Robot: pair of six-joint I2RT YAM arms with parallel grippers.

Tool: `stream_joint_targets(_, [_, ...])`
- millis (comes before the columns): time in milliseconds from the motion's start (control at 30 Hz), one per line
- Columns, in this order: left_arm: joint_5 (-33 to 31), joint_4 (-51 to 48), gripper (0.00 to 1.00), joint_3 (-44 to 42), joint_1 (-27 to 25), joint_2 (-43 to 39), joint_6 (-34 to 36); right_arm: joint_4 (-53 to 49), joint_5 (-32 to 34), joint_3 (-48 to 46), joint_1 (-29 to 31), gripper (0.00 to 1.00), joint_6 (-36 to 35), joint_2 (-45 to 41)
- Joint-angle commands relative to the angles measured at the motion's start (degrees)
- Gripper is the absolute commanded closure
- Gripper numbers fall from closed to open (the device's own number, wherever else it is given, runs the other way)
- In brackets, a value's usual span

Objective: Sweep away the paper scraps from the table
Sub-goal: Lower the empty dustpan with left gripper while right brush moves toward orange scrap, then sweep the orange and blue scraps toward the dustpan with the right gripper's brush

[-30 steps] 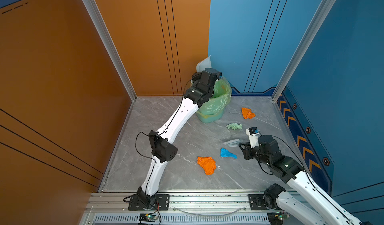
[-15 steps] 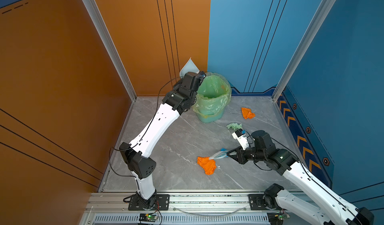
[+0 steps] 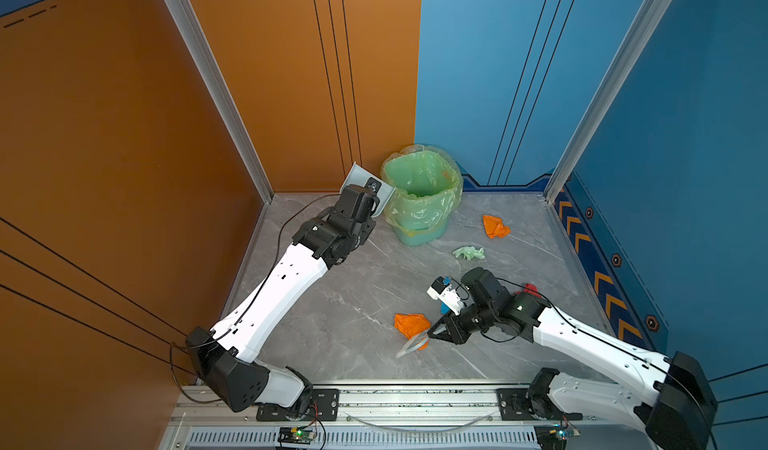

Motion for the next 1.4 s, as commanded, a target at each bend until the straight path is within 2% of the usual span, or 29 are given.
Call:
stream_joint_targets(0, [1.7,-0.2,1.0,-4.9,1.3,-3.5,-7.0,4.4,2.2,-0.5,-0.2,1.0,1.0,2.4])
stream_joint_targets(400, [11.2,-0.1,1.0,-22.1,2.1,-11.8,-16.6,9.3,11.8,1.7,-4.2,1.0,1.1,9.2])
stream_joint_targets(533, [12.5,-0.1,1.0,-26.3,0.7,-13.8,-19.3,9.3,14.9,3.6,-8.2,1.0,0.1,9.5])
stream_joint_targets(800, [14.0,0.5,1.0,-32.7,-3.4,-14.9,-25.0,6.7,8.8,7.1,-10.9,1.0,-2.4,6.3])
stream_joint_targets(967, [14.3,1.5,1.0,-34.6,-6.5,-13.4,-28.3,6.0,9.9,6.9,-11.4,1.0,-1.9,1.2])
stream_joint_targets(1367, [16.7,2.1,1.0,-36.9,-12.6,-8.2,-33.1,2.8,33.7,5.5,-12.1,1.0,4.2,-8.0])
